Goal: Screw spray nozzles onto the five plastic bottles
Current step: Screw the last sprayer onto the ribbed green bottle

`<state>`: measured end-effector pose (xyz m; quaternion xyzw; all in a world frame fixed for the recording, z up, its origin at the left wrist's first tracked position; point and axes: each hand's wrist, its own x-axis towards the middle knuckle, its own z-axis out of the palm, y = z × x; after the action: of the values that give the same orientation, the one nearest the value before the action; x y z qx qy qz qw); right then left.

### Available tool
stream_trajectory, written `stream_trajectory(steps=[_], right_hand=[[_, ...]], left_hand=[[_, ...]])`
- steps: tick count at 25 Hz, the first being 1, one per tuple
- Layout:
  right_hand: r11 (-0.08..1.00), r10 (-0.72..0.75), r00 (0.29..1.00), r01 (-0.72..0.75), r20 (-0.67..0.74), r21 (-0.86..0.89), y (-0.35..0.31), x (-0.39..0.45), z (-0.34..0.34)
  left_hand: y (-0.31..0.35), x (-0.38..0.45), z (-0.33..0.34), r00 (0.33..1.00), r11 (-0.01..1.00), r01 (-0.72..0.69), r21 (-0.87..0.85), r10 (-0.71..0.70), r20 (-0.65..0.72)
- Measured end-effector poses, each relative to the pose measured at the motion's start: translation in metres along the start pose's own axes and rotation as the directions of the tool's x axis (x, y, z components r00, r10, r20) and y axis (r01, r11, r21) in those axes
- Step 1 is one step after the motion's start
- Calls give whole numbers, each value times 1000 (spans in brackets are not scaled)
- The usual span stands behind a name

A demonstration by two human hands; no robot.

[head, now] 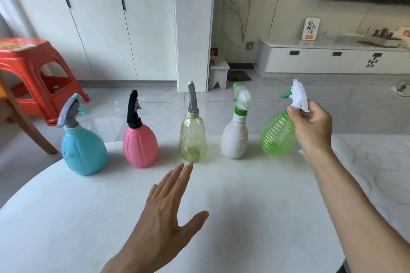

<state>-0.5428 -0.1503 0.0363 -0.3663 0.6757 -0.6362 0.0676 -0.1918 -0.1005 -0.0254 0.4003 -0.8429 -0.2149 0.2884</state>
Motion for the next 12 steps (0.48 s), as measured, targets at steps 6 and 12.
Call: stream_trajectory(steps=[6,12], right_hand=[[978,-66,998,68,18,-197,35,18,21],[951,-71,994,91,78,-297,50,16,27]], left_hand=[[-3,1,7,998,1000,-5,28,3,57],[4,3,10,994,994,-105,-5,105,9]])
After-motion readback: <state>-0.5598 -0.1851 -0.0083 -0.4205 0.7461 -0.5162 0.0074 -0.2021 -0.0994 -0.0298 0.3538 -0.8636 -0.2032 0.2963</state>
